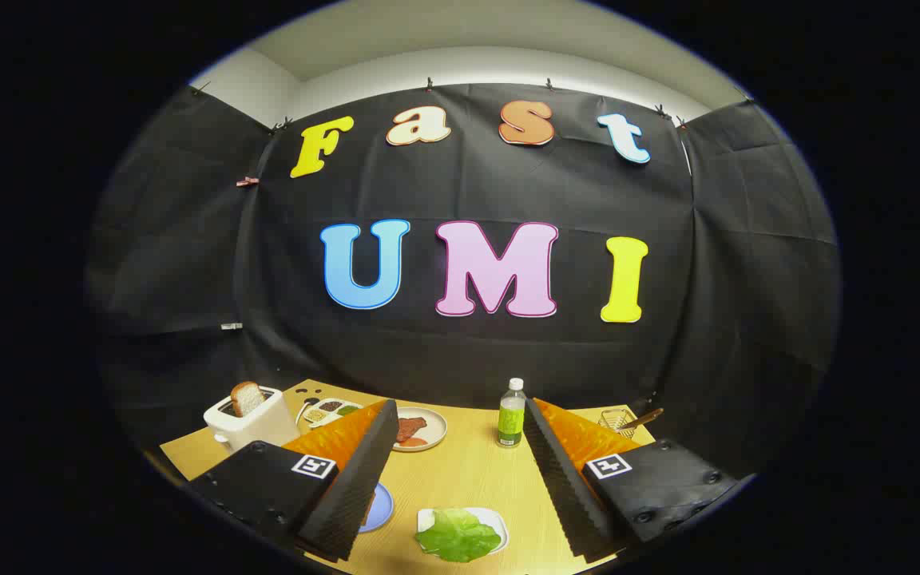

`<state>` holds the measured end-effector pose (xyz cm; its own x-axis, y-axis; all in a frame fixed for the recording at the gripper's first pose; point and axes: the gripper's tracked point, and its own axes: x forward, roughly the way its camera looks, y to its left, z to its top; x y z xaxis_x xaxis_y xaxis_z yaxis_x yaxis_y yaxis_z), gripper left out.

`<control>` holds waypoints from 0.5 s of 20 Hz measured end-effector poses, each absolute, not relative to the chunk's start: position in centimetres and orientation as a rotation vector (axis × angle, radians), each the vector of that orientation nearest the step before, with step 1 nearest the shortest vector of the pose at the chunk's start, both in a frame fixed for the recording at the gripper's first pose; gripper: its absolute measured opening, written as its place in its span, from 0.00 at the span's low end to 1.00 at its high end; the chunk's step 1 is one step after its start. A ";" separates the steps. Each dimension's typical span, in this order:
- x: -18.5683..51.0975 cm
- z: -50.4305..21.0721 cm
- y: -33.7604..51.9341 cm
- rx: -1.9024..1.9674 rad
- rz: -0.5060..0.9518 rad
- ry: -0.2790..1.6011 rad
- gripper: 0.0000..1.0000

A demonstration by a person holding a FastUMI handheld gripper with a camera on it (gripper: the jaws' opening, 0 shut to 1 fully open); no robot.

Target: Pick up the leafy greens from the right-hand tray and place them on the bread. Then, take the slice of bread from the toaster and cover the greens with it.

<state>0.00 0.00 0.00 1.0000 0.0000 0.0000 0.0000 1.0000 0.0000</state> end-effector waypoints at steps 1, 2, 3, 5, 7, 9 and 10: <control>0.0 -0.2 0.0 0.006 0.000 0.007 0.97; 0.0 -0.3 0.1 0.013 -0.001 0.011 0.97; 0.1 -0.4 0.2 0.016 0.003 0.015 0.97; 0.0 -0.7 0.5 0.002 0.004 0.021 0.97; 0.1 -1.0 0.5 -0.010 0.013 0.030 0.97; 0.0 -1.2 0.6 -0.016 0.021 0.042 0.97; 0.0 -1.5 0.8 -0.013 0.026 0.050 0.97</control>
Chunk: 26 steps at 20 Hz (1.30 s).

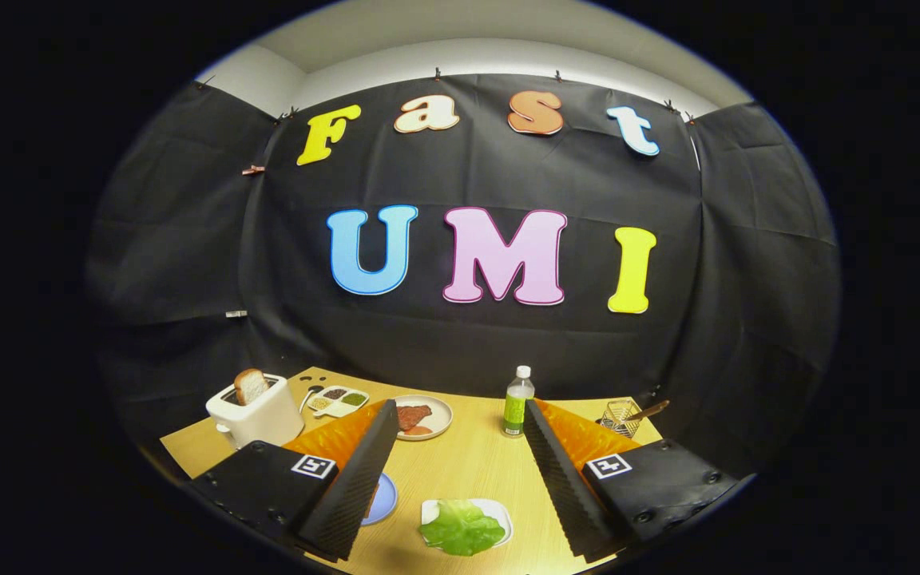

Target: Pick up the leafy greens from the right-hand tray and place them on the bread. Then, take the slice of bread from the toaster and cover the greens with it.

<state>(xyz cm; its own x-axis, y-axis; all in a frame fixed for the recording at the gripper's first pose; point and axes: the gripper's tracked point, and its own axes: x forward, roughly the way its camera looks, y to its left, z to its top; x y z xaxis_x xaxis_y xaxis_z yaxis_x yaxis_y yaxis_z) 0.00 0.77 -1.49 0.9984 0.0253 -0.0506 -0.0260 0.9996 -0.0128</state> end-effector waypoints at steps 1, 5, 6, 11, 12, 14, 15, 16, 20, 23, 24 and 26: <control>0.0 -1.7 0.9 -0.008 0.030 0.061 0.97; 0.1 -4.0 1.6 0.002 0.046 0.111 0.97; 0.2 -4.6 1.7 -0.002 0.047 0.122 0.98; 0.5 -7.4 2.3 -0.037 0.096 0.187 0.98; 0.5 -7.8 2.4 -0.048 0.111 0.199 0.98; 0.5 -9.3 2.6 -0.070 0.144 0.230 0.98; 0.5 -10.0 2.6 -0.073 0.159 0.242 0.98; 0.6 -10.9 2.5 -0.073 0.173 0.252 0.98; 1.4 -15.5 2.3 -0.074 0.240 0.318 0.98; 1.9 -20.4 2.3 -0.099 0.302 0.408 0.98; 2.2 -22.2 2.2 -0.104 0.318 0.445 0.98; 2.8 -25.3 2.1 -0.120 0.347 0.502 0.98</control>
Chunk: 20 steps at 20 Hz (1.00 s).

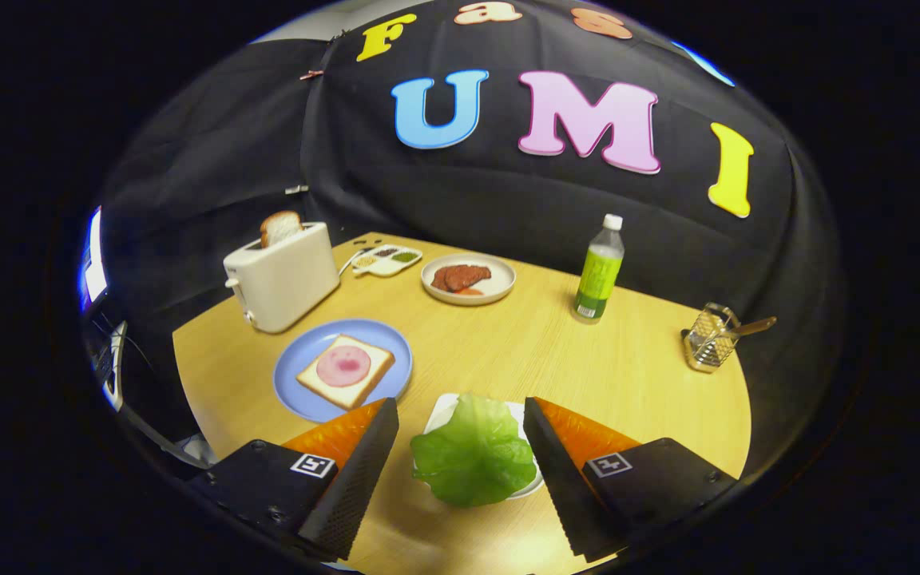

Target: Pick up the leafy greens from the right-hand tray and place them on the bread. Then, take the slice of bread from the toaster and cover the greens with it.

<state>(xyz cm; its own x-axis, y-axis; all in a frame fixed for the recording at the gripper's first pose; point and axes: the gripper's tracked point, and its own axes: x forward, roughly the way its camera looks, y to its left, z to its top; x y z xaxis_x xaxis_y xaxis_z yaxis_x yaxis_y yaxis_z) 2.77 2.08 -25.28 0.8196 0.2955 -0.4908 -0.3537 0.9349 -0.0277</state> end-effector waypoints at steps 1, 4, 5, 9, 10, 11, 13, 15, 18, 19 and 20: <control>3.2 -26.8 1.9 -0.135 0.357 0.528 0.98; 4.4 -30.6 1.4 -0.178 0.403 0.595 0.98; 5.0 -31.5 1.2 -0.199 0.410 0.606 0.98; 5.6 -34.2 0.9 -0.201 0.426 0.678 0.98; 5.7 -34.4 0.9 -0.193 0.430 0.685 0.98; 5.5 -34.9 0.9 -0.188 0.432 0.702 0.98; 4.9 -36.1 0.8 -0.173 0.432 0.753 0.99; 4.9 -36.1 0.8 -0.183 0.437 0.755 0.99; 4.9 -36.1 0.9 -0.201 0.434 0.759 0.95; 5.0 -36.1 0.8 -0.198 0.427 0.765 0.93; 5.0 -36.1 0.6 -0.191 0.417 0.765 0.88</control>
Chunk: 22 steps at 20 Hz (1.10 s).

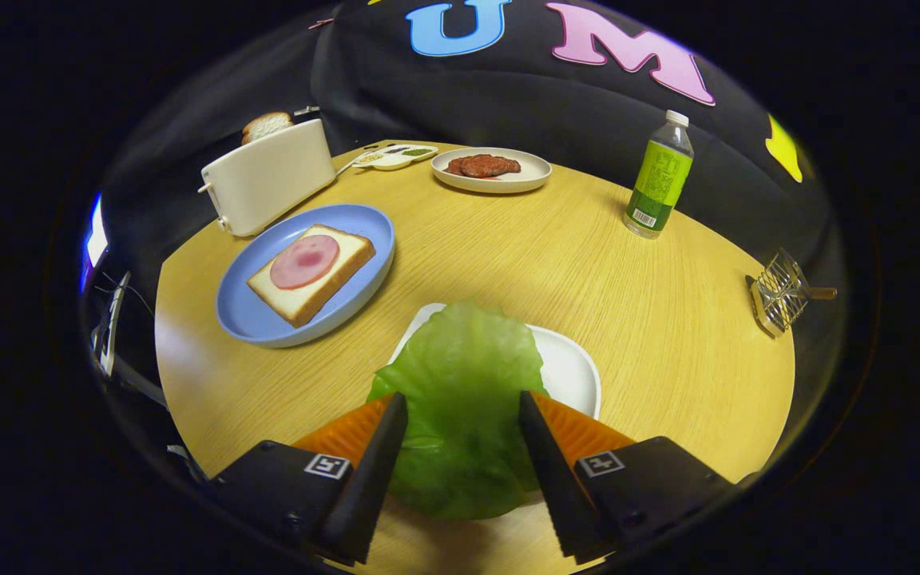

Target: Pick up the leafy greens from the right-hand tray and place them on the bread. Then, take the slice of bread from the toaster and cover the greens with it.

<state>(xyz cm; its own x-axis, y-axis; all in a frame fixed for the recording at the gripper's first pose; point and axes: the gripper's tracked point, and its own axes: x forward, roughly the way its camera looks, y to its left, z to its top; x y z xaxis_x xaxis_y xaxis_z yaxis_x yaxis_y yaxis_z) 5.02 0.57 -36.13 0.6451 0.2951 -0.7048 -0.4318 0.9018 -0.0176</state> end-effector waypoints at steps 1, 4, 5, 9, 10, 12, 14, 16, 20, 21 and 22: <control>5.2 -36.3 0.6 -0.184 0.407 0.774 0.79; 5.4 -36.2 0.4 -0.191 0.395 0.778 0.68; 5.3 -36.1 0.4 -0.183 0.389 0.788 0.61; 5.5 -36.1 0.0 -0.185 0.383 0.830 0.28; 5.4 -36.2 0.1 -0.171 0.379 0.842 0.14; 5.3 -36.4 0.1 -0.158 0.391 0.858 0.14; 4.9 -36.1 0.3 -0.118 0.406 0.898 0.06; 4.7 -35.5 -0.1 -0.097 0.385 0.924 0.06; 5.1 -31.5 -0.7 -0.136 0.321 0.860 0.06; 5.1 -30.5 -0.6 -0.137 0.305 0.850 0.06; 5.0 -29.4 -0.2 -0.127 0.295 0.838 0.06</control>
<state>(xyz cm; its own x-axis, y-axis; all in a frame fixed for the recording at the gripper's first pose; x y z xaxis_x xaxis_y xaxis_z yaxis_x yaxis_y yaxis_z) 5.03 -0.23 -29.37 0.6314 0.2076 -0.7472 -0.3067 0.9518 0.0053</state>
